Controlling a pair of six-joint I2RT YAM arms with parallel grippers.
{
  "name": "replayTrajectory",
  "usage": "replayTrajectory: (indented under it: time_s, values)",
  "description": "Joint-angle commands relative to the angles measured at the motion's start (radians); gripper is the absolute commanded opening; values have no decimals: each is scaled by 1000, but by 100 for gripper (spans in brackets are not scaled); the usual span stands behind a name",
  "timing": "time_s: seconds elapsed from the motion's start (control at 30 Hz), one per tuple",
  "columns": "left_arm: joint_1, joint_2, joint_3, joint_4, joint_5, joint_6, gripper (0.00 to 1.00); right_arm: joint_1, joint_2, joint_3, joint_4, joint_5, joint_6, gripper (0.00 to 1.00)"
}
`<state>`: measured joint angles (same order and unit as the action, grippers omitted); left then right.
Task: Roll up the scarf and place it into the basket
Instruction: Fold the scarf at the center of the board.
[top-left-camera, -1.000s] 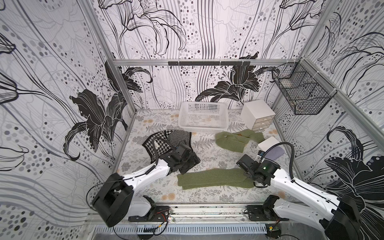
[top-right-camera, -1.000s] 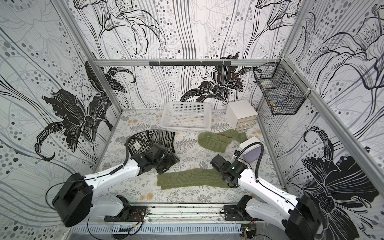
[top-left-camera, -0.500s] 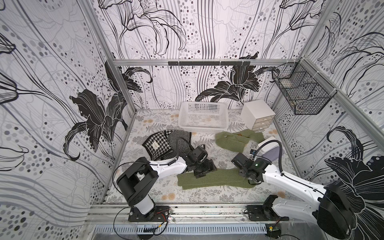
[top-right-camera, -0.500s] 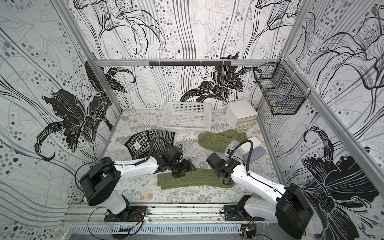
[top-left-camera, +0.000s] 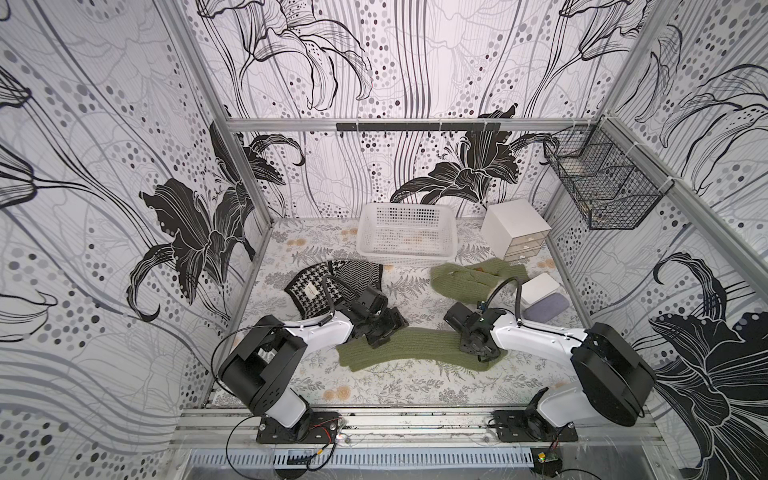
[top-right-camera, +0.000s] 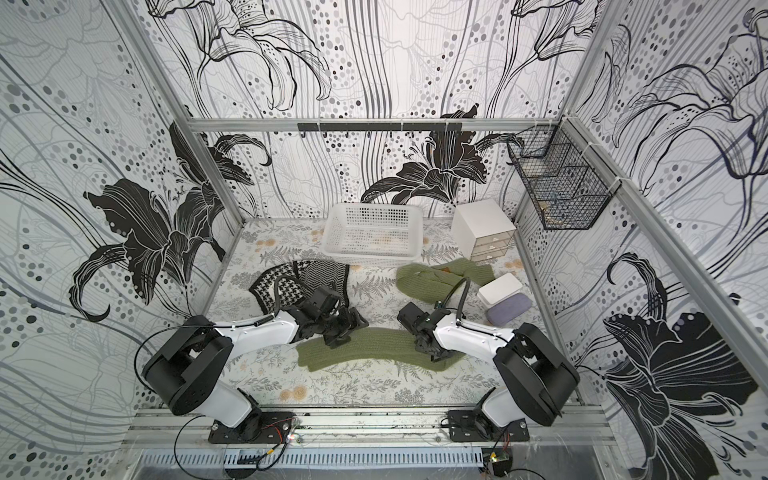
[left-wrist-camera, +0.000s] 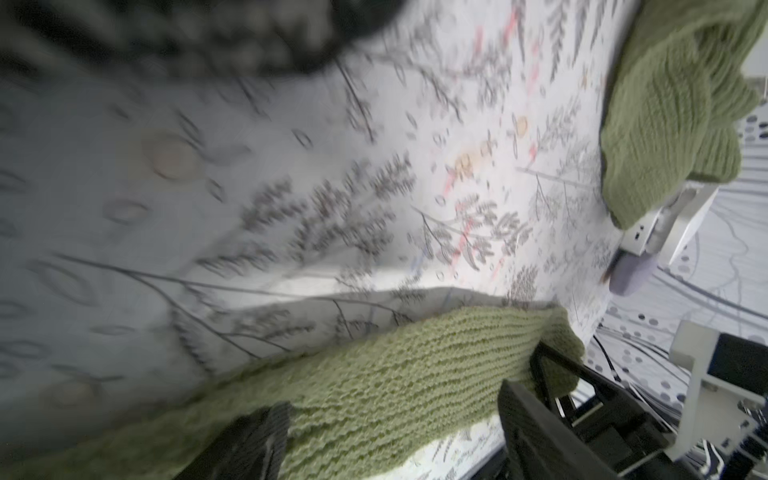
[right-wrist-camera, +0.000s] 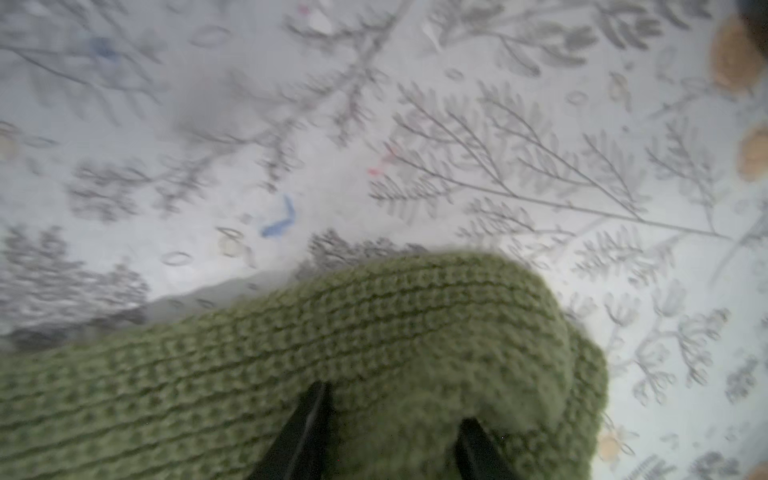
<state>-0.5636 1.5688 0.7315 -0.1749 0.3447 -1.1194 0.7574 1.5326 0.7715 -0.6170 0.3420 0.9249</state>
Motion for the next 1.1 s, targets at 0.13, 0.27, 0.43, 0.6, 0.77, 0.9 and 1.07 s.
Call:
replayTrajectory:
  time_s: [0.13, 0.27, 0.43, 0.6, 0.77, 0.9, 1.07]
  values:
    - [145, 11, 24, -285, -304, 121, 83, -5, 294, 318, 106, -89, -277, 43]
    - [146, -50, 45, -347, -340, 139, 83, -5, 201, 258, 33, -41, -227, 44]
    - [146, -87, 52, -372, -324, 161, 83, -3, -66, 48, -66, 106, -152, 45]
    - [144, -90, 69, -373, -308, 164, 83, -2, -143, 53, -218, 159, -172, 47]
    - [145, -71, 88, -371, -296, 167, 83, -3, -115, 62, -240, 156, -145, 46]
    - [143, -70, 100, -368, -279, 176, 83, -4, -177, 49, -154, 93, -158, 46]
    - [142, -76, 122, -377, -277, 185, 83, 2, -141, 62, -54, 8, -212, 42]
